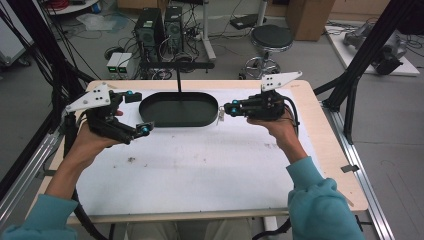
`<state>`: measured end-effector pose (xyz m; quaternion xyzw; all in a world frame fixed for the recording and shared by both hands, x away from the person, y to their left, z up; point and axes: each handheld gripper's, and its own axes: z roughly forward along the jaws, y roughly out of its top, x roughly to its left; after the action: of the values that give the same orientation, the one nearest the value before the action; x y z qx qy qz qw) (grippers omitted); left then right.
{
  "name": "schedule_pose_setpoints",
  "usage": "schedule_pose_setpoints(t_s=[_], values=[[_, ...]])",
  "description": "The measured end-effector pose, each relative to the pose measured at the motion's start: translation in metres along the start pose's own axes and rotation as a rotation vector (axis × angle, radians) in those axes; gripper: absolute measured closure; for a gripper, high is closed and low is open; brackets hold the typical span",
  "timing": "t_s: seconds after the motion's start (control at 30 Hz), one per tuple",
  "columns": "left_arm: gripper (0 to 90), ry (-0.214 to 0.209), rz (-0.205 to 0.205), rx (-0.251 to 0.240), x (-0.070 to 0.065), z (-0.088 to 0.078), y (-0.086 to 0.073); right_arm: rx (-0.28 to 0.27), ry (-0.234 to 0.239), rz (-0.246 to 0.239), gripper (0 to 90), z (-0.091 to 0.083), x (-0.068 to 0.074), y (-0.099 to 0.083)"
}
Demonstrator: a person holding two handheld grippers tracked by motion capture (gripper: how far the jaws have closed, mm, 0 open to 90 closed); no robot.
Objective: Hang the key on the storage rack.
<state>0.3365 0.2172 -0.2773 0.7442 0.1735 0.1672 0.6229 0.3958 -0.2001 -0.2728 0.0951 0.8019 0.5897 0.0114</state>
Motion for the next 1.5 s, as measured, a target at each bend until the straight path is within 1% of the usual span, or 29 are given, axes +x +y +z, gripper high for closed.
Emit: schedule_pose_setpoints(t_s=[0.1,0.13,0.17,0.2,0.27,0.33,0.43,0.5,0.53,0.57,0.7,0.77,0.8,0.87,0.9,0.97,1.0,1.03,1.07,1.17,1.2,1.23,1.27,1.33,1.37,1.47,1.5], values=[[1.7,-0.015,-0.002,0.001,-0.001,0.008,0.003,-0.007,0.010,-0.008,88.8,0.004,0.003,0.003],[1.7,-0.024,-0.003,0.002,-0.002,0.011,0.004,-0.010,0.016,-0.014,88.9,0.005,0.005,0.004],[1.7,-0.046,0.001,0.003,-0.004,0.016,0.006,-0.026,0.037,-0.019,88.8,0.008,0.010,0.008],[1.7,-0.046,0.001,0.003,-0.004,0.016,0.006,-0.026,0.037,-0.019,88.8,0.008,0.010,0.008],[1.7,-0.063,0.001,0.004,-0.006,0.021,0.007,-0.035,0.052,-0.024,88.8,0.013,0.015,0.009],[1.7,-0.081,0.001,0.016,-0.009,0.027,0.008,-0.038,0.061,-0.033,88.8,0.016,0.016,0.010],[1.7,-0.100,0.001,0.023,-0.013,0.033,0.010,-0.040,0.085,-0.028,88.8,0.025,0.022,0.009],[1.7,-0.113,0.002,0.023,-0.015,0.037,0.012,-0.043,0.092,-0.024,88.8,0.027,0.023,0.009],[1.8,-0.124,0.002,0.020,-0.017,0.039,0.013,-0.044,0.105,-0.027,88.8,0.032,0.026,0.010],[1.8,-0.129,0.007,0.020,-0.018,0.040,0.014,-0.044,0.105,-0.027,88.8,0.032,0.026,0.010],[3.5,-0.161,0.011,0.029,-0.021,0.046,0.017,-0.045,0.135,-0.035,88.8,0.041,0.029,0.011],[3.4,-0.176,0.009,0.033,-0.022,0.050,0.017,-0.047,0.136,-0.033,88.8,0.043,0.030,0.011],[3.5,-0.180,0.009,0.038,-0.022,0.051,0.017,-0.042,0.145,-0.035,88.8,0.046,0.030,0.010],[3.5,-0.188,0.007,0.045,-0.022,0.054,0.017,-0.037,0.147,-0.031,88.8,0.047,0.030,0.010],[3.5,-0.194,0.007,0.048,-0.023,0.055,0.017,-0.038,0.150,-0.038,88.8,0.049,0.030,0.010],[3.9,-0.203,0.008,0.057,-0.023,0.057,0.016,-0.034,0.154,-0.032,88.8,0.051,0.030,0.009],[6.9,-0.208,0.005,0.059,-0.023,0.059,0.015,-0.034,0.155,-0.035,88.8,0.051,0.029,0.009],[6.9,-0.213,0.016,0.066,-0.022,0.059,0.015,-0.034,0.155,-0.035,88.8,0.051,0.029,0.009],[15.9,-0.223,0.014,0.065,-0.022,0.060,0.015,-0.033,0.156,-0.029,88.8,0.052,0.030,0.009],[18.3,-0.242,0.000,0.071,-0.021,0.063,0.014,-0.029,0.157,-0.031,88.8,0.053,0.029,0.009],[20.9,-0.247,-0.001,0.071,-0.020,0.063,0.013,-0.029,0.160,-0.033,88.7,0.054,0.029,0.009],[20.9,-0.252,-0.001,0.070,-0.020,0.064,0.013,-0.029,0.160,-0.033,88.7,0.054,0.029,0.009],[25.4,-0.257,-0.006,0.070,-0.020,0.065,0.013,-0.019,0.164,-0.023,88.8,0.055,0.030,0.009],[27.1,-0.263,-0.001,0.061,-0.020,0.066,0.013,-0.022,0.166,-0.029,88.8,0.055,0.030,0.009],[33.4,-0.277,-0.004,0.057,-0.020,0.066,0.013,-0.020,0.166,-0.021,88.8,0.056,0.030,0.007],[35.2,-0.293,-0.011,0.059,-0.021,0.067,0.013,-0.020,0.172,-0.022,88.7,0.057,0.029,0.006],[37.7,-0.303,-0.016,0.061,-0.021,0.068,0.013,-0.022,0.172,-0.019,88.8,0.057,0.029,0.005]])
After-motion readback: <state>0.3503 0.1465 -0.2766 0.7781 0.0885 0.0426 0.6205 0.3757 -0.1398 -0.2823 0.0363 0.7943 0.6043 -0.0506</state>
